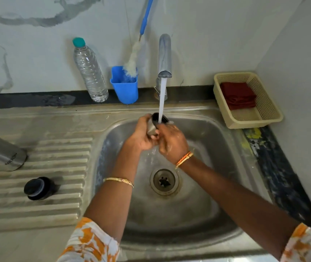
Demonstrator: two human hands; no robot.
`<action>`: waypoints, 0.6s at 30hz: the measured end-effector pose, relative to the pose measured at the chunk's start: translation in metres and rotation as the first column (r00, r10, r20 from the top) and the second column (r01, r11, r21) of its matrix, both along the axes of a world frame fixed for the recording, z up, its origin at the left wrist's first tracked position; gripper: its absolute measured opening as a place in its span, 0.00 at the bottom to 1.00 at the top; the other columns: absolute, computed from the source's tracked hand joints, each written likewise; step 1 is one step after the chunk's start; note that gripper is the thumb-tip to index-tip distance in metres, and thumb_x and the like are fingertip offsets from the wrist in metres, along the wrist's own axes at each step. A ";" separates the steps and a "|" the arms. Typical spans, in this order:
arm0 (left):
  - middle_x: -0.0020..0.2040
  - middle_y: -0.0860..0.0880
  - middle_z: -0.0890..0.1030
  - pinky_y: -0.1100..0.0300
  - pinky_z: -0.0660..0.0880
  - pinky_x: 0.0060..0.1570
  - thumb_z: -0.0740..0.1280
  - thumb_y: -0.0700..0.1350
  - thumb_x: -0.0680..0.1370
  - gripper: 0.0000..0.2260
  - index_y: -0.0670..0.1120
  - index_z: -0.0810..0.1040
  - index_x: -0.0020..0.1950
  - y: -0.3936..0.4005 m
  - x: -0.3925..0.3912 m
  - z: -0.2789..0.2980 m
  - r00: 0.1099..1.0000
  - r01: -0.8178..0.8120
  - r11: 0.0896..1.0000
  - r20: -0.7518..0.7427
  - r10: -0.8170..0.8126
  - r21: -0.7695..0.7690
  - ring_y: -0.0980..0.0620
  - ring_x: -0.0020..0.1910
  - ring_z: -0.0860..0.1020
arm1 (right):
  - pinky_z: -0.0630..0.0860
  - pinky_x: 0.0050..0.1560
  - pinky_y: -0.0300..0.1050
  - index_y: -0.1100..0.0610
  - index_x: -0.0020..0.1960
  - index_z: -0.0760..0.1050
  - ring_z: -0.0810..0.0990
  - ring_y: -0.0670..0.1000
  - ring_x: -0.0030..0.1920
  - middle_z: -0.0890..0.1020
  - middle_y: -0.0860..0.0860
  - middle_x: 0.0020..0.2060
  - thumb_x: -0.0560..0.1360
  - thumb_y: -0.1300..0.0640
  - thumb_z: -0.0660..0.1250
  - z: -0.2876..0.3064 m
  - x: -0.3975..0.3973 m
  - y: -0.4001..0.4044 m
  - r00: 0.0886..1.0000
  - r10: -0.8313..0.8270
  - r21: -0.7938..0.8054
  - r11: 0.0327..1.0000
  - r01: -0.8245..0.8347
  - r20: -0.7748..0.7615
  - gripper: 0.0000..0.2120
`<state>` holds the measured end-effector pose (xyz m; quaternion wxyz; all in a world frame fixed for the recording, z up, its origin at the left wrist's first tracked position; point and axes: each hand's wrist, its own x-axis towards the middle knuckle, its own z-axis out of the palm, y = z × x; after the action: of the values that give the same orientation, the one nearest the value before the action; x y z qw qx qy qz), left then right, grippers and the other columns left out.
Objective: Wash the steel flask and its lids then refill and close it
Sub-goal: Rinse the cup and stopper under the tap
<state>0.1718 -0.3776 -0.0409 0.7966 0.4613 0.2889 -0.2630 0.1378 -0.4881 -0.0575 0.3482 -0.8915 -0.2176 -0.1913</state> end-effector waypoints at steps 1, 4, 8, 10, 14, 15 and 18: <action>0.29 0.47 0.77 0.66 0.72 0.24 0.58 0.52 0.81 0.17 0.43 0.77 0.40 -0.012 -0.002 -0.003 0.996 -0.027 0.998 0.082 0.022 0.053 0.54 0.25 0.74 | 0.70 0.40 0.42 0.65 0.49 0.78 0.81 0.60 0.39 0.82 0.61 0.37 0.71 0.62 0.55 0.012 0.001 0.007 0.965 -0.153 0.178 0.965 0.192 -0.214 0.15; 0.35 0.47 0.78 0.61 0.74 0.34 0.60 0.43 0.81 0.12 0.46 0.78 0.40 -0.031 -0.004 -0.020 0.961 -0.186 0.956 0.247 0.128 0.229 0.51 0.36 0.76 | 0.69 0.42 0.41 0.63 0.53 0.79 0.80 0.59 0.51 0.82 0.61 0.48 0.78 0.60 0.59 0.029 0.012 0.021 0.588 -0.185 0.250 0.776 0.580 -0.787 0.12; 0.28 0.48 0.75 0.61 0.70 0.30 0.58 0.51 0.80 0.18 0.45 0.77 0.35 -0.011 0.009 -0.015 0.996 -0.082 0.981 0.056 0.073 0.175 0.52 0.29 0.73 | 0.73 0.43 0.47 0.60 0.55 0.75 0.79 0.57 0.43 0.81 0.56 0.41 0.80 0.55 0.55 0.021 -0.013 0.012 0.880 -0.037 0.219 0.963 0.158 -0.473 0.13; 0.24 0.50 0.73 0.64 0.63 0.22 0.56 0.54 0.79 0.21 0.45 0.76 0.32 0.002 0.008 -0.013 0.999 0.008 0.990 -0.039 -0.002 0.139 0.54 0.22 0.69 | 0.71 0.58 0.54 0.59 0.56 0.74 0.80 0.56 0.44 0.82 0.55 0.41 0.81 0.48 0.49 0.009 -0.016 -0.009 0.939 0.139 -0.133 0.973 -0.189 -0.315 0.19; 0.34 0.45 0.78 0.59 0.72 0.35 0.56 0.56 0.79 0.23 0.43 0.81 0.37 0.002 -0.005 -0.021 1.000 0.004 1.000 -0.019 -0.003 0.021 0.49 0.32 0.76 | 0.43 0.72 0.64 0.57 0.58 0.75 0.82 0.53 0.52 0.84 0.53 0.46 0.80 0.42 0.45 0.015 -0.002 -0.018 0.991 0.127 -0.630 0.765 -0.130 -0.051 0.26; 0.35 0.45 0.79 0.57 0.73 0.39 0.55 0.55 0.79 0.25 0.43 0.83 0.35 0.000 -0.005 -0.018 1.000 0.014 1.000 0.012 -0.014 -0.005 0.49 0.34 0.78 | 0.43 0.72 0.65 0.58 0.57 0.76 0.81 0.54 0.53 0.83 0.53 0.46 0.80 0.42 0.45 0.020 -0.002 -0.010 0.996 0.081 -0.594 0.799 -0.089 -0.039 0.27; 0.33 0.46 0.81 0.58 0.76 0.40 0.52 0.53 0.80 0.27 0.44 0.84 0.32 0.005 0.002 -0.009 0.987 0.111 0.994 0.113 -0.112 0.011 0.50 0.33 0.80 | 0.39 0.73 0.63 0.57 0.58 0.75 0.79 0.53 0.56 0.82 0.51 0.48 0.80 0.44 0.45 0.020 -0.009 0.007 0.994 0.025 -0.350 0.935 -0.061 -0.108 0.26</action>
<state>0.1733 -0.3725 -0.0500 0.7946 0.4928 0.2176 -0.2798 0.1289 -0.4807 -0.0377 0.1975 -0.9431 -0.2498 -0.0957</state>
